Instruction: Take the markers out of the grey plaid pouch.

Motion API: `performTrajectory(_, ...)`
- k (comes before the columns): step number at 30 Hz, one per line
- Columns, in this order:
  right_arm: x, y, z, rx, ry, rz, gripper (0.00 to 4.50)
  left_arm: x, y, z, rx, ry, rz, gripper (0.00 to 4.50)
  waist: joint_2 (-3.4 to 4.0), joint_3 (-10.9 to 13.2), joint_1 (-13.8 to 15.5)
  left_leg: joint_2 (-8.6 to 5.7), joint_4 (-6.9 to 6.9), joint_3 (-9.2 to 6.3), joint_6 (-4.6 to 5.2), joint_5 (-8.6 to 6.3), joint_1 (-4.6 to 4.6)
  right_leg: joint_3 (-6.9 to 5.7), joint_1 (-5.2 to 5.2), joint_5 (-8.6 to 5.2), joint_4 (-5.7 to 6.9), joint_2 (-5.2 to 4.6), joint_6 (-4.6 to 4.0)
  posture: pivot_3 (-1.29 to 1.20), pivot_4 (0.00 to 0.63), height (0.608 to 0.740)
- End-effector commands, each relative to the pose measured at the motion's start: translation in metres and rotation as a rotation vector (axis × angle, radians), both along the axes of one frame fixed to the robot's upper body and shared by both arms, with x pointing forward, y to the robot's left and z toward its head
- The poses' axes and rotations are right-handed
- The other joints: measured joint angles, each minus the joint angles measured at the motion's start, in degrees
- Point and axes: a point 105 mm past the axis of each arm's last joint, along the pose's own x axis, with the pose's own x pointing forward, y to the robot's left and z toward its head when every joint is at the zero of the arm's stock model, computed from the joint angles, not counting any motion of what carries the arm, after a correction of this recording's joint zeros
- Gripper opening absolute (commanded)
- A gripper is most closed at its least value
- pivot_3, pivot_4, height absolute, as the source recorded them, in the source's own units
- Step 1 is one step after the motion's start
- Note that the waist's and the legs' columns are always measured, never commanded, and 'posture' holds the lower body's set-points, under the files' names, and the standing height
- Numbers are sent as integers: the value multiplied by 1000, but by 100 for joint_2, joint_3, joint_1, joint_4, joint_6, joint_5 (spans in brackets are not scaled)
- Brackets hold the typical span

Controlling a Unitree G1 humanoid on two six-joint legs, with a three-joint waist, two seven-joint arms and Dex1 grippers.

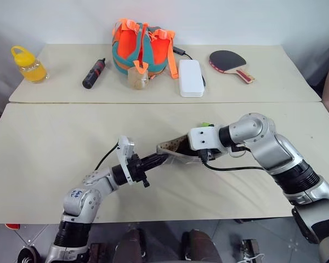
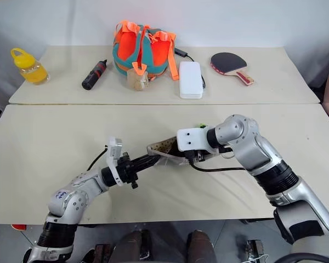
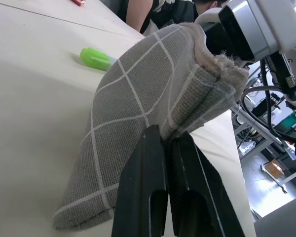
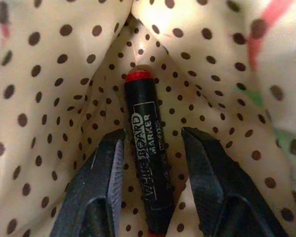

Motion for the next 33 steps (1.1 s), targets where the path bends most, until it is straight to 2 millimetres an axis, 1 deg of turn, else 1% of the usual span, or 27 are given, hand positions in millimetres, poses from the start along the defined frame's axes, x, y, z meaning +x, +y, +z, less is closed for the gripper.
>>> performTrajectory(1, 5, -2, 0, -7, -26, -3, 1916, 3, 1, 3, 13, -22, 9, 0, 0, 0, 1, 0, 0, 0, 0, 0, 0, 0, 0, 0, 0, 0, 0, 0, 150, 740)
performTrajectory(4, 4, -2, -13, -25, -2, 3, 1916, 4, 1, 4, 11, -24, 9, 0, 0, 0, 1, 0, 1, 1, 0, 0, 0, 0, 0, 0, 0, 0, 0, 0, 150, 740)
performTrajectory(9, 8, 0, -22, -32, 0, 2, 1916, 4, 1, 3, 18, -27, 12, 0, 0, 0, -13, 0, 0, 1, 0, 0, 1, 0, 0, 0, 1, 0, 0, 0, 150, 740)
performTrajectory(12, 6, 2, -30, -34, 32, 10, 1916, 4, 2, 2, 23, -30, 18, 0, 0, 0, -21, 1, 0, 1, -1, 0, 2, 0, 0, 0, 2, 1, 0, 0, 150, 740)
performTrajectory(14, 4, 3, -32, -37, 40, 18, 1916, 4, 2, 2, 28, -34, 21, 0, 0, 0, -28, 1, 0, 2, -1, 0, 3, 1, 1, 0, 2, 1, 0, 0, 150, 740)
performTrajectory(18, -5, 7, -36, -28, 110, 35, 1916, 5, 2, 2, 29, -42, 26, 0, 0, 0, -31, 2, 0, 1, -1, 0, 4, 1, 1, 0, 3, 2, 0, 0, 150, 740)
performTrajectory(21, -2, 4, -38, -42, 75, 26, 1307, 5, 1, 3, 30, -48, 28, 0, -1, -1, -31, 2, 0, 1, -1, 0, 5, 2, 2, 0, 3, 2, 0, 0, 150, 740)
performTrajectory(23, 2, 6, -33, -23, 37, 21, 708, 5, 2, 3, 30, -49, 30, 0, -1, -1, -43, 2, 0, 1, -1, 1, 5, 2, 2, 0, 3, 2, 0, 0, 150, 740)
performTrajectory(26, 9, 8, -24, -1, -13, 16, 708, 5, 3, 2, 33, -48, 32, 0, -1, -1, -72, 3, 2, 2, -2, 1, 6, 3, 2, 0, 7, 2, 0, 0, 150, 740)
performTrajectory(30, 6, 4, -32, -28, 15, 23, 708, 6, 3, 2, 40, -51, 31, 0, -1, -1, -86, 2, 3, 2, -2, 1, 7, 4, 2, 0, 9, 2, -1, 0, 150, 740)
performTrajectory(32, 4, 7, -30, -2, 24, 25, 565, 6, 3, 2, 48, -57, 27, 0, -1, -1, -86, 3, 3, 1, -2, 1, 7, 4, 2, 0, 9, 2, -1, 0, 150, 740)
performTrajectory(33, 4, 9, -28, 13, 27, 22, 564, 5, 3, 2, 51, -60, 26, 0, -1, -1, -86, 3, 3, 1, -2, 1, 7, 4, 2, 0, 9, 2, -1, 0, 150, 740)
